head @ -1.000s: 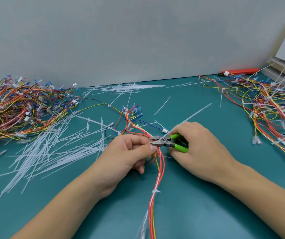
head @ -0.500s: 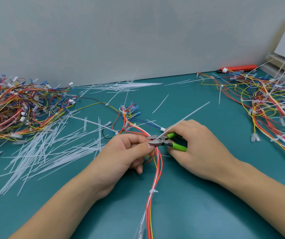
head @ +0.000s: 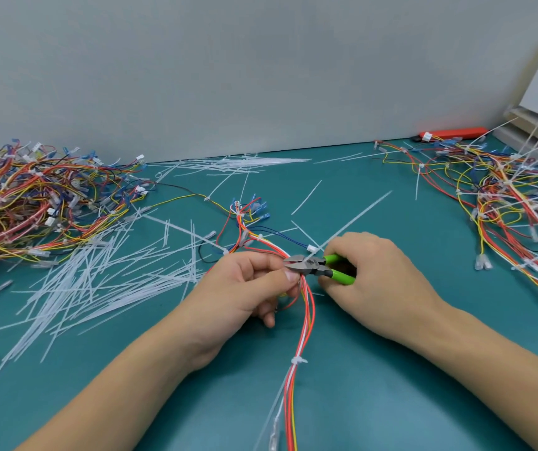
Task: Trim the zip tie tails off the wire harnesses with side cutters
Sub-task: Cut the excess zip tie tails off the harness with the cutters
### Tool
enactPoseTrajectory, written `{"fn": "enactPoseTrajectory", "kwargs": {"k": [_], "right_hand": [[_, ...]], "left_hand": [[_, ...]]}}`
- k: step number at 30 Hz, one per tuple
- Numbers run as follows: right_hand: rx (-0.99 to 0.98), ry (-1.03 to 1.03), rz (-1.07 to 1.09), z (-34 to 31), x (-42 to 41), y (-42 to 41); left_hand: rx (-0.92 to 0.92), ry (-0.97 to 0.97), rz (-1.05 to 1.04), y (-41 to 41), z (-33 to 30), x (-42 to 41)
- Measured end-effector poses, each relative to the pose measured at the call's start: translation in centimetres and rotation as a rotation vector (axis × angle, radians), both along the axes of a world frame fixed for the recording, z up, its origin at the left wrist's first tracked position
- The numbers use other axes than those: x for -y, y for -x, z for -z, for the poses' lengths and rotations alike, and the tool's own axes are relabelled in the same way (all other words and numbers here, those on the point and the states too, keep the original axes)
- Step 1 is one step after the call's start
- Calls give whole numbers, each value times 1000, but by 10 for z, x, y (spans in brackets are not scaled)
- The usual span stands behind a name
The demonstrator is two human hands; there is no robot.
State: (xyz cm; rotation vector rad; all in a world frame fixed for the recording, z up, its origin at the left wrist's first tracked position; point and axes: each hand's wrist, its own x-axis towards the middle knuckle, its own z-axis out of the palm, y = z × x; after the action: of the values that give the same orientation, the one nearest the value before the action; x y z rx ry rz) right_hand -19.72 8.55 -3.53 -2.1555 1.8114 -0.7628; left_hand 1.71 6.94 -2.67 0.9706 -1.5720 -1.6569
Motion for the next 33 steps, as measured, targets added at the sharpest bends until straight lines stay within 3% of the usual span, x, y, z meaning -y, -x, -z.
{"fn": "enactPoseTrajectory", "kwargs": {"k": [33], "right_hand": [[-10,41,-40,0,2,4]], "left_hand": [[-25,-12,28,1,2,1]]}}
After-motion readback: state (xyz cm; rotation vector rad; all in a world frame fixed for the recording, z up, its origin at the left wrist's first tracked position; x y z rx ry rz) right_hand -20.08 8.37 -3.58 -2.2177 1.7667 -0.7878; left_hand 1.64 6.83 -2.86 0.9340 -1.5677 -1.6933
